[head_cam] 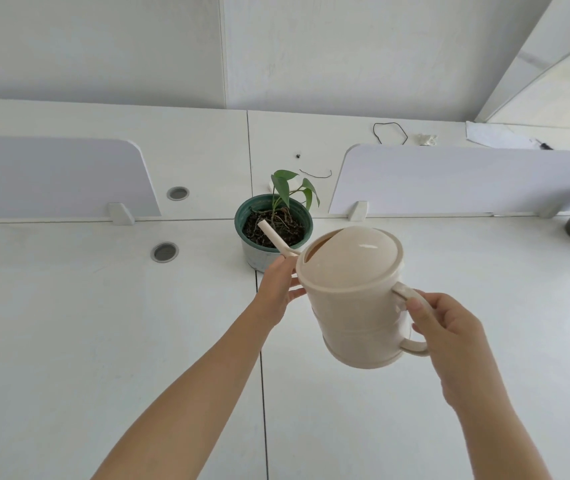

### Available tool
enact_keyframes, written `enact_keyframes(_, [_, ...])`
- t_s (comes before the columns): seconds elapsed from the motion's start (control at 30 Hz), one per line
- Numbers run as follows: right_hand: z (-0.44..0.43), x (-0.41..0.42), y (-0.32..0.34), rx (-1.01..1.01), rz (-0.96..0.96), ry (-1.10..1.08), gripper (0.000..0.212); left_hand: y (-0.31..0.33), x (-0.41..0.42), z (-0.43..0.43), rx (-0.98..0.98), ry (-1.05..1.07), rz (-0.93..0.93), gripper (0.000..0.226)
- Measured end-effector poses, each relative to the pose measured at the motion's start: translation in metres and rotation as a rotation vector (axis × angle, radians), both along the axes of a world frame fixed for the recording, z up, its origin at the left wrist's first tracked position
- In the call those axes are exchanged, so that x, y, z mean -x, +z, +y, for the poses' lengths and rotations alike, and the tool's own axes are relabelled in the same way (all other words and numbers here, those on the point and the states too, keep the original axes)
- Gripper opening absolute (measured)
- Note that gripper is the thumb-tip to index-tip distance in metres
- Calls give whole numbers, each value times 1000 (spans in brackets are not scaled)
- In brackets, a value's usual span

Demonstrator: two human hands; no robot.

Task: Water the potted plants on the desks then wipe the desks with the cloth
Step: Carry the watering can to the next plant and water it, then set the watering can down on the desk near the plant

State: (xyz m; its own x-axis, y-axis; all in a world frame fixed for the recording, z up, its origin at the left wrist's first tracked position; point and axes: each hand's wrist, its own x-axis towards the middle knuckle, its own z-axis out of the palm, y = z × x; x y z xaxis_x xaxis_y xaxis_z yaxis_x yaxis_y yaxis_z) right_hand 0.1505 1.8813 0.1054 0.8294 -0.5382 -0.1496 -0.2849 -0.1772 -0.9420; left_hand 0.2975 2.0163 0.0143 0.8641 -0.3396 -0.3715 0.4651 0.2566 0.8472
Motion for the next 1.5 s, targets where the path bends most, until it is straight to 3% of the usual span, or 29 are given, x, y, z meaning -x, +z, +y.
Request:
enact_keyframes(0.2, [11,12,-15,-59,27,40,11,-1,5,16,-36,24,13,9])
enact_keyframes(0.67, [-12,70,-62,-182,91,-34,14,-38,52,25,-167,-137,59,22])
enact_keyframes(0.93, [-11,79,-97,-302,94,38,9,-46,83,60,-143,30,74,14])
enact_keyframes(1.0, [-7,77,-104,-324,90,68,22,-46,90,70,-139,76,73,13])
enact_keyframes(1.5, [36,25,-137,-322,231,401,43,-51,114,156,-125,433,82,15])
